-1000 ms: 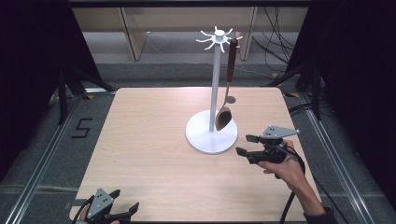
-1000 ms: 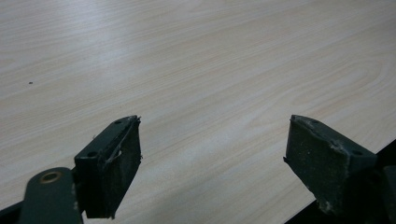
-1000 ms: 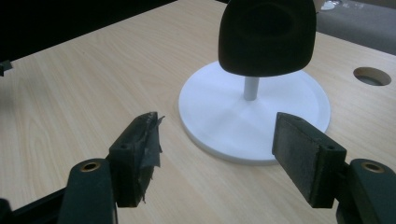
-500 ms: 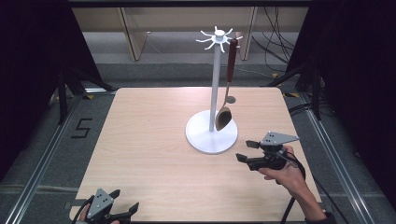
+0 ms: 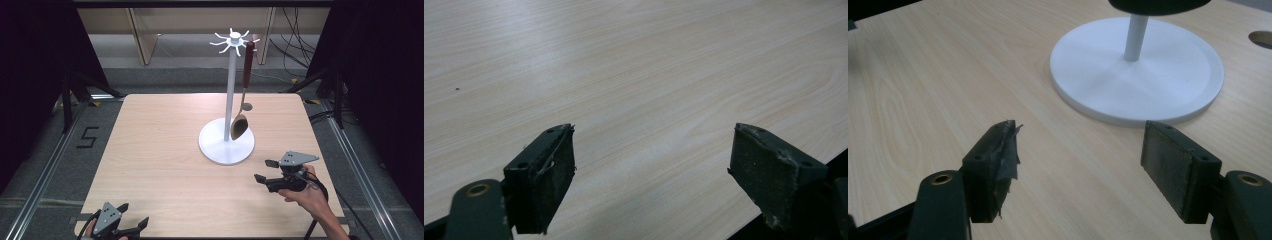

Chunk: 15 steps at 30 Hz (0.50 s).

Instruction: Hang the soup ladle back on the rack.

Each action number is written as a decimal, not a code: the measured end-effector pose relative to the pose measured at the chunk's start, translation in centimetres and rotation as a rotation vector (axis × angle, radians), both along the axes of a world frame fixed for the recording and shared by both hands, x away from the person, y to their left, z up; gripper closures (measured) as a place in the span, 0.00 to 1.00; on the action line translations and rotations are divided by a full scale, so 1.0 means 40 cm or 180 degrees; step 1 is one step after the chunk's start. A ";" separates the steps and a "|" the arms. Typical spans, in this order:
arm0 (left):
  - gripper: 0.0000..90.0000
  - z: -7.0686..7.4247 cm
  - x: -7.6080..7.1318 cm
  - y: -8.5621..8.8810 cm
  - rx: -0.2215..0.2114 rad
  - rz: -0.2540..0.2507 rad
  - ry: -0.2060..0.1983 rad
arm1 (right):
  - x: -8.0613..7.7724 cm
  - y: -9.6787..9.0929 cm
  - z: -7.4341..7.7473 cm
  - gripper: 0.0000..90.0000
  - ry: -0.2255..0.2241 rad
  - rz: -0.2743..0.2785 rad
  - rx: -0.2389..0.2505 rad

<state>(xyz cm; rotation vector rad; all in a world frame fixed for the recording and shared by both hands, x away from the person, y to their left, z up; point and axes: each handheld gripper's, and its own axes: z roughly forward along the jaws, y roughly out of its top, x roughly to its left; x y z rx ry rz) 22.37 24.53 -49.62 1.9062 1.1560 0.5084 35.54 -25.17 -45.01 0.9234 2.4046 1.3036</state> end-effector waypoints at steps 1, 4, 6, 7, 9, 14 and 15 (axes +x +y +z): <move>0.19 -0.001 0.000 -0.003 -0.0047 0.0019 -0.0008 | -0.005 0.000 -0.009 0.35 0.0038 0.0040 -0.0002; 0.19 0.000 0.000 0.000 0.0006 -0.0004 0.0001 | -0.017 0.002 -0.019 0.35 0.0072 0.0012 -0.0021; 0.19 -0.001 -0.001 -0.003 -0.0037 0.0021 -0.0005 | -0.016 -0.001 -0.021 0.35 0.0021 0.0040 -0.0049; 0.19 0.000 0.000 0.000 0.0001 0.0000 0.0001 | -0.024 0.000 -0.024 0.35 0.0066 0.0015 -0.0040; 0.19 0.000 -0.001 -0.002 -0.0024 0.0015 -0.0003 | -0.024 0.000 -0.026 0.35 0.0047 0.0029 -0.0048; 0.19 -0.001 -0.001 -0.003 -0.0041 0.0020 -0.0008 | -0.034 -0.003 -0.031 0.34 0.0010 0.0059 -0.0049; 0.19 -0.001 -0.001 -0.003 -0.0040 0.0019 -0.0008 | -0.039 -0.003 -0.035 0.34 -0.0007 0.0060 -0.0051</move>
